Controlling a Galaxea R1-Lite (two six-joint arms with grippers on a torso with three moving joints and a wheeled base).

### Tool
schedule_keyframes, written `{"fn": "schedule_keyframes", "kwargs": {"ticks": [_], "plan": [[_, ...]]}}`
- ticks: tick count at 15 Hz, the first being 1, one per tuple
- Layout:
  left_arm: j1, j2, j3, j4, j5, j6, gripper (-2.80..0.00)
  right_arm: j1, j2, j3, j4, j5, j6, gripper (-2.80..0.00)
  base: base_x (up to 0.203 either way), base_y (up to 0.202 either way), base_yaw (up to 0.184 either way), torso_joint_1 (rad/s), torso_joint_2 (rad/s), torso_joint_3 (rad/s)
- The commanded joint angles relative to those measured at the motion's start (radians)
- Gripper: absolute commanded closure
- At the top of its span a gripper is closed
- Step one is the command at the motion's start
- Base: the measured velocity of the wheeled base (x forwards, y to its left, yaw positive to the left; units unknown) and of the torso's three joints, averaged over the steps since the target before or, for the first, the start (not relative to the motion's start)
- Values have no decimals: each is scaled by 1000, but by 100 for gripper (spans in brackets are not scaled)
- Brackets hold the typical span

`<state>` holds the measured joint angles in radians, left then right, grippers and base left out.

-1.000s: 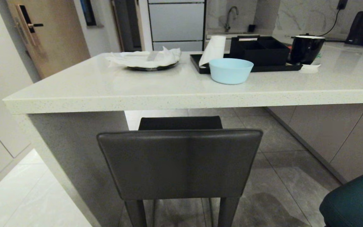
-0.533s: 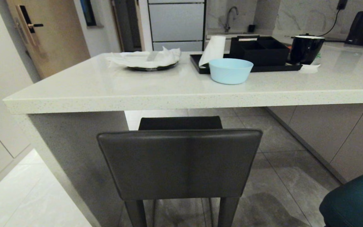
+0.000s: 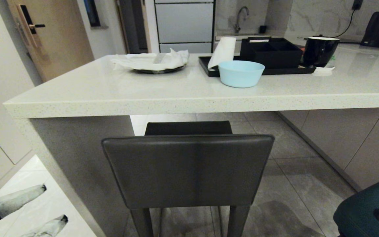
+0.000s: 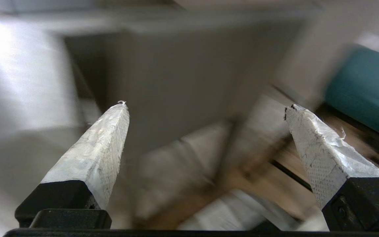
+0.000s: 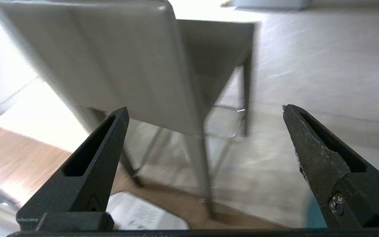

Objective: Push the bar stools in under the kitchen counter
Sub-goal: Pull the gray chair out from under the dining table

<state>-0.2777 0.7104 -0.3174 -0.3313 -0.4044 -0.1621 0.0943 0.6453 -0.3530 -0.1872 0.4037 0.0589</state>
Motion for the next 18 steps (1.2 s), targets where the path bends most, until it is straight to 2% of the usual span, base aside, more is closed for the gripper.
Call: {"fn": "schedule_keyframes", "kwargs": {"ticks": [1, 3, 4, 5, 6, 7, 8, 9, 10, 12, 14, 16, 18], "plan": [[70, 138, 37, -92, -159, -8, -280, 8, 243, 27, -154, 60, 4, -280, 0, 0, 0, 0, 0, 0], [283, 205, 74, -194, -418, -8, -280, -15, 310, 71, -244, 192, 7, -280, 0, 0, 0, 0, 0, 0], [426, 258, 88, -246, -569, 5, -280, -55, 334, 79, -253, 245, 5, -280, 0, 0, 0, 0, 0, 0], [570, 341, 99, -305, -730, 36, -280, -91, 373, 84, -263, 325, -2, -280, 0, 0, 0, 0, 0, 0], [674, 446, 109, -365, -848, 75, -280, -110, 419, 88, -286, 388, -16, -280, 0, 0, 0, 0, 0, 0], [742, 542, 120, -436, -947, 110, -280, -119, 479, 95, -329, 432, -34, -280, 0, 0, 0, 0, 0, 0], [769, 612, 131, -506, -1030, 141, -280, -121, 542, 102, -385, 474, -48, -280, 0, 0, 0, 0, 0, 0], [758, 655, 139, -558, -1078, 165, -280, -122, 606, 106, -438, 515, -60, -280, 0, 0, 0, 0, 0, 0], [704, 678, 143, -579, -1069, 178, -280, -119, 674, 108, -499, 549, -71, -280, 0, 0, 0, 0, 0, 0], [591, 738, 140, -594, -977, 196, -280, -85, 784, 98, -600, 574, -78, -280, 0, 0, 0, 0, 0, 0], [541, 850, 130, -664, -931, 205, -280, -42, 889, 81, -688, 574, -77, -280, 0, 0, 0, 0, 0, 0], [524, 989, 123, -810, -920, 205, -280, -13, 977, 57, -756, 569, -76, -280, 0, 0, 0, 0, 0, 0], [519, 1152, 112, -1017, -917, 197, -280, -5, 1057, 25, -827, 567, -65, -280, 0, 0, 0, 0, 0, 0]]}}
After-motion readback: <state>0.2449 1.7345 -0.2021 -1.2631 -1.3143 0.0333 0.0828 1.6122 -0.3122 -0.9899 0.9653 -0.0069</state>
